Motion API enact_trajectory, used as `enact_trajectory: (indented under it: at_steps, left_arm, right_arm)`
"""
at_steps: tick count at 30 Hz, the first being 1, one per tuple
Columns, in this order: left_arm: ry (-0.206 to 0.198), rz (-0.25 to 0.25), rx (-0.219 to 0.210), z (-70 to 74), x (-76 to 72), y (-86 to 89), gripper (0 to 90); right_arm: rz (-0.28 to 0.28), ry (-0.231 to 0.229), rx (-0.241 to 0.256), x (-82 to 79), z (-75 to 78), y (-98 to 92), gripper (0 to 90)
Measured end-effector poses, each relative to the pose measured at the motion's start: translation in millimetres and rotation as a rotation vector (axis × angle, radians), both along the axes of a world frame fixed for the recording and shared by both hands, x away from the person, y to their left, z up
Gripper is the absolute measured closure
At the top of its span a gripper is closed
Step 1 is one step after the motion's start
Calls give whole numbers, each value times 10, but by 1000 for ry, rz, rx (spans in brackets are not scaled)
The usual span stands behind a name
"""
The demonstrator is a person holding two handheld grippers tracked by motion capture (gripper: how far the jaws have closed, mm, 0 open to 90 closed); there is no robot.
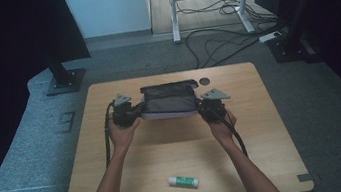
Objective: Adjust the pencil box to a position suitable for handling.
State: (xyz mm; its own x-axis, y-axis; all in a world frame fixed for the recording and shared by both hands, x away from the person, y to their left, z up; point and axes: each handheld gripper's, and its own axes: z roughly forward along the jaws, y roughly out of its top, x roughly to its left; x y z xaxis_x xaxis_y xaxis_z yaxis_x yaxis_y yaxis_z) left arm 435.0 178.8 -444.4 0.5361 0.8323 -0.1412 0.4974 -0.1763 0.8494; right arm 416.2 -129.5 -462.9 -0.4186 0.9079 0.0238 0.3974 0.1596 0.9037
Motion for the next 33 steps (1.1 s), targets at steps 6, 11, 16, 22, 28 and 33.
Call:
enact_trajectory:
  at_steps: [6,11,16,22,28,33]
  left_arm:
    - [-3,-4,-4,-9,-47,32,868]
    - [-4,-9,-11,0,-76,56,867]
    - [-11,-14,-16,16,-117,64,867]
    - [-20,-22,-29,20,-168,76,867]
    - [-21,-26,-32,19,-198,92,868]
    - [-24,-31,-40,31,-226,111,868]
  right_arm:
    - [6,-7,3,-36,19,19,866]
    - [13,-14,4,-69,28,35,866]
    - [17,-19,11,-102,35,35,866]
    - [23,-29,15,-155,64,28,866]
    - [32,-35,14,-189,78,32,866]
    - [39,-39,18,-216,83,39,866]
